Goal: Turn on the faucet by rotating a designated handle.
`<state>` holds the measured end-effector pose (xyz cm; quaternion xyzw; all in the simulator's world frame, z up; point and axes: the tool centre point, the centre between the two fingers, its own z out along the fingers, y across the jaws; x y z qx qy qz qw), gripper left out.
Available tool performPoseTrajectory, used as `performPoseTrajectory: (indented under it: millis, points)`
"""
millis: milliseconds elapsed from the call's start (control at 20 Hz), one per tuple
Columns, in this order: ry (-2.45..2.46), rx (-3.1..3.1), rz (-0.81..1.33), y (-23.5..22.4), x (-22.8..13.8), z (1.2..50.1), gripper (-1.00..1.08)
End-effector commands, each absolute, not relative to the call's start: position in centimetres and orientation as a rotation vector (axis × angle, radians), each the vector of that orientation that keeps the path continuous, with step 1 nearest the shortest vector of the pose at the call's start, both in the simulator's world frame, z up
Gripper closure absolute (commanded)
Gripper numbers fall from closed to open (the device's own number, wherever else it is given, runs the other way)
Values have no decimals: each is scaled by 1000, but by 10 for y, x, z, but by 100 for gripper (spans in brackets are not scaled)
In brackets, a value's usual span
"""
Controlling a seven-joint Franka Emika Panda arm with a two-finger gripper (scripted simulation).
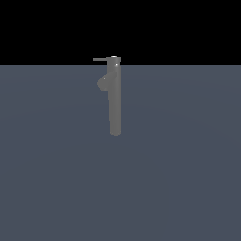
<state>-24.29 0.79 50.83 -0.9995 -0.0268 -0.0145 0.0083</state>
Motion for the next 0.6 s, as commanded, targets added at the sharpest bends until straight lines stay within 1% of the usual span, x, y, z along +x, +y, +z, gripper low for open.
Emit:
performPoseTrajectory:
  millis: [0, 300, 550]
  points:
    - [-81, -3124, -44, 8, -239, 508, 108]
    - [-68, -3129, -42, 10, -219, 508, 108]
    - [-50, -3135, -38, 13, -191, 505, 108]
